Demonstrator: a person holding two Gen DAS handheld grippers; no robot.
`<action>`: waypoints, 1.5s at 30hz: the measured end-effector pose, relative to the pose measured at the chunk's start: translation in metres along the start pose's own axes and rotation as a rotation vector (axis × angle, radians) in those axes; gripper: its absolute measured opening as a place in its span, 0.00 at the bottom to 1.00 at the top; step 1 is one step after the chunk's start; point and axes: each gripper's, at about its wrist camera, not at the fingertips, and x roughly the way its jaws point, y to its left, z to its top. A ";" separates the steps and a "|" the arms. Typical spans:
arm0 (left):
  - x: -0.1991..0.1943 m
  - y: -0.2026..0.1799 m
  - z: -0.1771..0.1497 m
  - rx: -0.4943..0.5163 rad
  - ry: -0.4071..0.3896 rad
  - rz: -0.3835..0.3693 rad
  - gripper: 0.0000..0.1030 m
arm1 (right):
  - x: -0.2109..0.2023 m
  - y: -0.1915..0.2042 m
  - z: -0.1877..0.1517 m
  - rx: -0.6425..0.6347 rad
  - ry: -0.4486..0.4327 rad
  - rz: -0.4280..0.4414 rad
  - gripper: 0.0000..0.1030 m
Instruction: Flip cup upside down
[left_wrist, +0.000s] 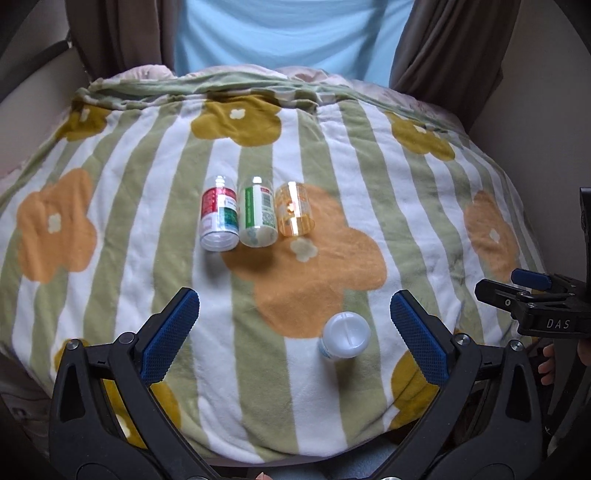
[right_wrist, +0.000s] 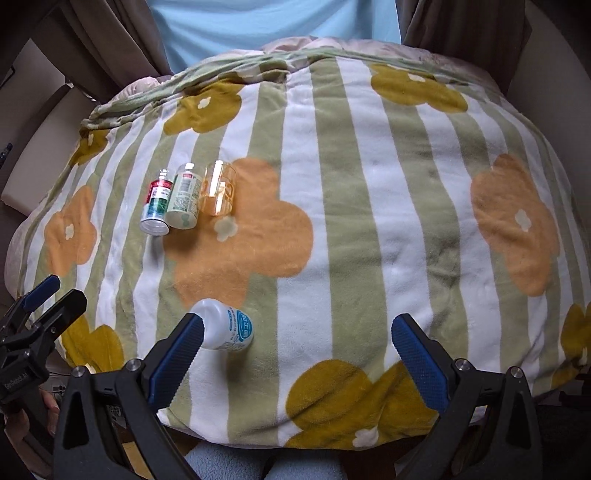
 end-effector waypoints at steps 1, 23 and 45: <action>-0.016 0.002 0.008 -0.001 -0.025 0.003 1.00 | -0.015 0.003 0.004 0.000 -0.027 -0.004 0.98; -0.174 0.001 0.078 0.017 -0.392 0.057 1.00 | -0.193 0.037 0.041 -0.035 -0.518 -0.137 0.98; -0.161 0.002 0.078 0.013 -0.377 0.034 1.00 | -0.199 0.037 0.038 -0.042 -0.558 -0.160 0.98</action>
